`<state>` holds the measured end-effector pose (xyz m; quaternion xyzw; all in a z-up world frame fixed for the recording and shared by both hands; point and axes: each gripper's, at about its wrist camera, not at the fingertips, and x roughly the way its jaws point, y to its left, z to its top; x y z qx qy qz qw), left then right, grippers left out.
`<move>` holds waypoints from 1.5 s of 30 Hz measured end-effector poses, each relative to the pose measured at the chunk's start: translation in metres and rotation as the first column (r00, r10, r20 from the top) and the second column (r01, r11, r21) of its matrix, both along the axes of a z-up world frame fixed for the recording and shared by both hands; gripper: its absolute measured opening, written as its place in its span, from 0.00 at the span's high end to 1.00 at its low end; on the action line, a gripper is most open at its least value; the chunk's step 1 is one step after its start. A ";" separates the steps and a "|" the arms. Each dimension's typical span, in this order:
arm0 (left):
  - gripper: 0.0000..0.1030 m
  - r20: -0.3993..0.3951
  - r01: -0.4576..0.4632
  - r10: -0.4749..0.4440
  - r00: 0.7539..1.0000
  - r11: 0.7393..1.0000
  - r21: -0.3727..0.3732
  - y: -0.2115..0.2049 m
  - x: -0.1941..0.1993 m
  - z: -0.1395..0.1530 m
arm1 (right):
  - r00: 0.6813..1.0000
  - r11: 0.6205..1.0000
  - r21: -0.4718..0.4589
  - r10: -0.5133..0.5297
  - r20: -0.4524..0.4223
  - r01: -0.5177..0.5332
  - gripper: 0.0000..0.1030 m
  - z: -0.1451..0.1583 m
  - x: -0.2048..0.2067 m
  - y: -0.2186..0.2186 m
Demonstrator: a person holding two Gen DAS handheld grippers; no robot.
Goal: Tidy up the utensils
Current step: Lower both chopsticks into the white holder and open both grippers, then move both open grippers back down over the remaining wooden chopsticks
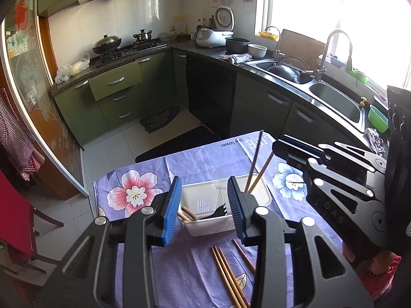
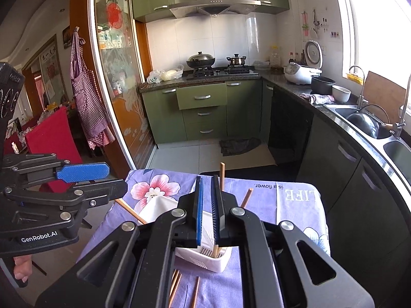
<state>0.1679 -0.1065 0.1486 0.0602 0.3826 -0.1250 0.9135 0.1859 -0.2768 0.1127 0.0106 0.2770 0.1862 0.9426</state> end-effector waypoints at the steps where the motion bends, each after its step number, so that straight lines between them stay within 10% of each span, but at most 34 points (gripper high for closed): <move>1: 0.65 0.004 0.007 -0.007 1.000 1.000 0.000 -0.001 -0.005 0.003 | 1.000 1.000 0.011 0.001 0.013 -0.002 0.93 0.004 -0.008 -0.004; 8: 0.55 -0.035 0.024 -0.024 0.999 1.000 0.005 0.003 -0.042 -0.017 | 1.000 1.000 0.015 0.004 0.000 -0.004 0.85 -0.023 -0.077 -0.036; 22: 0.71 -0.447 -0.091 0.100 0.889 0.995 0.040 0.007 -0.037 -0.216 | 0.962 0.996 0.013 -0.081 -0.262 0.087 0.81 -0.166 -0.108 -0.091; 45: 0.82 -0.480 -0.090 0.138 0.866 0.988 0.122 -0.014 -0.025 -0.250 | 0.951 0.998 0.039 -0.035 -0.307 0.049 0.75 -0.175 -0.094 -0.073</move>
